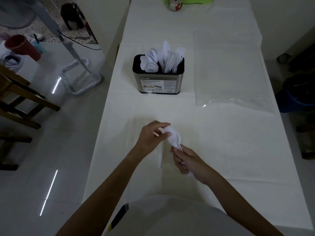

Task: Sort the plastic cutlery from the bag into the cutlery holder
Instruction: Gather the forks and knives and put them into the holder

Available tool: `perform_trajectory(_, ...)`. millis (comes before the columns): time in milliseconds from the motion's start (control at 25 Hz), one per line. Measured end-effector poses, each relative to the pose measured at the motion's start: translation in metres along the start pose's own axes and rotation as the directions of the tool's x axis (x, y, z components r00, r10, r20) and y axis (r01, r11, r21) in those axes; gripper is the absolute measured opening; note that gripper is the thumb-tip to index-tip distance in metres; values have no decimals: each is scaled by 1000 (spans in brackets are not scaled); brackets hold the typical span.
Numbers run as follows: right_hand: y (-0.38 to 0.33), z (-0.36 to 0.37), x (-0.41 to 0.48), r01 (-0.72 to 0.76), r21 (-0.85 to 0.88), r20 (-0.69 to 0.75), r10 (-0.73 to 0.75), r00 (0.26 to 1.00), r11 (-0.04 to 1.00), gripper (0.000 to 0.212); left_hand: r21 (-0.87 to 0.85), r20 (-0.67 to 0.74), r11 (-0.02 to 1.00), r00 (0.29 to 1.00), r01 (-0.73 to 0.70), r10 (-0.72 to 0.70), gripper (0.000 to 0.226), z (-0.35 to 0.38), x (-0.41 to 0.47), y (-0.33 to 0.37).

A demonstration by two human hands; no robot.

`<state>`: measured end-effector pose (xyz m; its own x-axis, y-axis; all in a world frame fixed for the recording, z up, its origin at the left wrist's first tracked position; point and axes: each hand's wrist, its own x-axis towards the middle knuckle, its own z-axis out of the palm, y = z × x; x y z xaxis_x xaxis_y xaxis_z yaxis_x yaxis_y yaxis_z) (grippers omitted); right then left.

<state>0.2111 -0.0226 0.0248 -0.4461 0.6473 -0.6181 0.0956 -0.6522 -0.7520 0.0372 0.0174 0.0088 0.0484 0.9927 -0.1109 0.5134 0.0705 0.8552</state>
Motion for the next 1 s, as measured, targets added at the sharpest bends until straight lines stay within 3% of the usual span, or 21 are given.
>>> perform_trajectory(160,10,-18,-3,-6,42,-213,14,977,999,17,211,-107,946,967,248,-230,35,8,12,-15)
perform_trajectory(280,16,-26,-9,-21,47,-290,34,956,999,16,371,-53,884,957,283,-284,50,20,18,-11)
perform_trajectory(400,20,-27,-13,-24,50,-328,39,944,998,16,420,-21,872,963,251,-267,44,29,21,-6)
perform_trajectory(600,23,-26,-11,-17,63,-348,38,937,998,17,256,16,933,964,254,-267,24,28,28,-12)
perform_trajectory(680,21,-26,-9,-31,57,-359,49,932,998,17,60,63,954,952,295,-298,19,25,28,-5)
perform_trajectory(760,18,-25,-4,-48,66,-381,70,922,997,18,-260,139,884,921,387,-363,11,21,24,9)
perform_trajectory(840,12,-23,1,-27,123,-360,70,930,992,19,-498,237,745,896,444,-375,9,21,22,22)
perform_trajectory(920,1,-20,4,8,173,-273,40,961,985,19,-526,242,733,902,432,-358,11,23,22,29)
perform_trajectory(1000,-9,-15,3,12,206,-191,28,981,978,19,-454,178,798,918,396,-354,16,25,24,33)
